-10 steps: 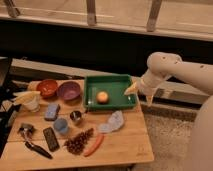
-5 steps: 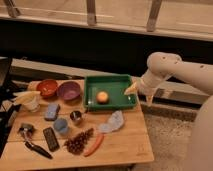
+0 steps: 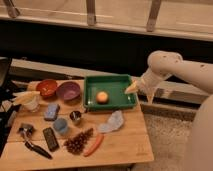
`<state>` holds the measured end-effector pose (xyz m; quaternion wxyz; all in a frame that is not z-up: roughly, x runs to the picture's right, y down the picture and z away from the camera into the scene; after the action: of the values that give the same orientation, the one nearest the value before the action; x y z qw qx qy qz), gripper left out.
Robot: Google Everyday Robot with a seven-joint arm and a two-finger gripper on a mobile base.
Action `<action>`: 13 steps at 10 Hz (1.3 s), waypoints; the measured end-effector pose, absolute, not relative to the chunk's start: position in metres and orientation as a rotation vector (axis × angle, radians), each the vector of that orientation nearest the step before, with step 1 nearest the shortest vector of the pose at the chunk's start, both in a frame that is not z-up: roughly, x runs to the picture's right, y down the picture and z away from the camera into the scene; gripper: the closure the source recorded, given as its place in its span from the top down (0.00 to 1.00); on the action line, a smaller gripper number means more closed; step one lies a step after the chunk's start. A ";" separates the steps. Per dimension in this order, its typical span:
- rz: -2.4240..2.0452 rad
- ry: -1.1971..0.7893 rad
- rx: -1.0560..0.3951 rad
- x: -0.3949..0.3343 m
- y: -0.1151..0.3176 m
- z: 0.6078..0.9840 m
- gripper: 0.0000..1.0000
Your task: Place apple in red bowl
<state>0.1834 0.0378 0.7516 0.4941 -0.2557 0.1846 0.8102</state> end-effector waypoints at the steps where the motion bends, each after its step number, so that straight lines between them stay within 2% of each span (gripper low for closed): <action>1: 1.919 0.429 -0.621 0.170 0.029 0.756 0.80; 5: 1.786 0.345 -0.668 0.101 0.004 0.773 0.80; 8: 1.787 0.345 -0.666 0.102 0.004 0.772 0.80; 10: 1.785 0.338 -0.634 0.105 0.006 0.775 0.80; 13: 1.747 0.284 -0.576 0.065 0.004 0.796 0.80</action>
<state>0.0648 0.0037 0.7960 0.5974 -0.2481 0.1224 0.7527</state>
